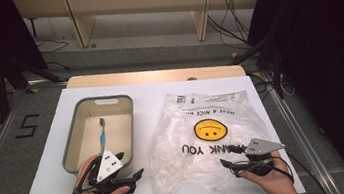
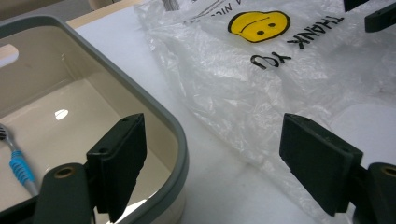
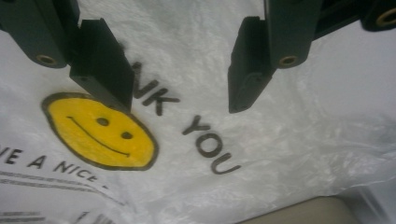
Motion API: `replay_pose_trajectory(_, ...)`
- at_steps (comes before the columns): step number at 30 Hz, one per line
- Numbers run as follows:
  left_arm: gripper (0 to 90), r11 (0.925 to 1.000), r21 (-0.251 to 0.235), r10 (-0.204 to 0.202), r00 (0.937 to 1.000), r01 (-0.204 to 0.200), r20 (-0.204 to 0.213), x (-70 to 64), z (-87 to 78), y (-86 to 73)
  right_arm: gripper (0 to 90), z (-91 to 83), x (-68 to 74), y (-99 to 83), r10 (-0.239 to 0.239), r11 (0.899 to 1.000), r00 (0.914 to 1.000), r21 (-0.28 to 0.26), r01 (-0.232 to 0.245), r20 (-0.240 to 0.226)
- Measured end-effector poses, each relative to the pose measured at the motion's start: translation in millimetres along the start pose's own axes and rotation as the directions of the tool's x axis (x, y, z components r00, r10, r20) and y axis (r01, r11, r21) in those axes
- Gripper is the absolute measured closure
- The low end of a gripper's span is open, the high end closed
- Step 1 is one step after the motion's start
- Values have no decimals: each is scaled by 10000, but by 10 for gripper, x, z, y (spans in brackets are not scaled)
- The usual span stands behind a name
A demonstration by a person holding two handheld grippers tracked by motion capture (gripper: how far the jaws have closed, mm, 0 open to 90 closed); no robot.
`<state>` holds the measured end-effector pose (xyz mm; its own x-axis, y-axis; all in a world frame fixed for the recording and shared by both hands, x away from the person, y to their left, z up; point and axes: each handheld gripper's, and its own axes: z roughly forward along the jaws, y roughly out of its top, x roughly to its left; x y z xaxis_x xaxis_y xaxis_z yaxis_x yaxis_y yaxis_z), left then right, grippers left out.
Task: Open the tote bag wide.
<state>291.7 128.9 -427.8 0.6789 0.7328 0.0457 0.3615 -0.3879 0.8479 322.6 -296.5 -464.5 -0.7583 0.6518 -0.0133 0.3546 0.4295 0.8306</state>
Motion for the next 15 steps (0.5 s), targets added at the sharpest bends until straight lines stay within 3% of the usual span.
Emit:
replay_pose_trajectory(1,232,10000,18,41,10000,-42,40,-14,4,3,422,34,34,-1,-118,9998,9993,175,124,-349)
replay_pose_trajectory(4,241,9998,66,162,9997,-163,200,-74,23,12,433,82,87,-7,-392,9977,9961,513,433,-795)
replay_pose_trajectory(11,251,9984,118,551,9960,-561,700,-260,91,50,446,159,170,-12,-853,9902,9844,964,1009,-1541)
replay_pose_trajectory(15,251,9966,272,754,9935,-780,854,-319,124,45,447,198,216,-25,-1152,9815,9729,1280,1426,-2007)
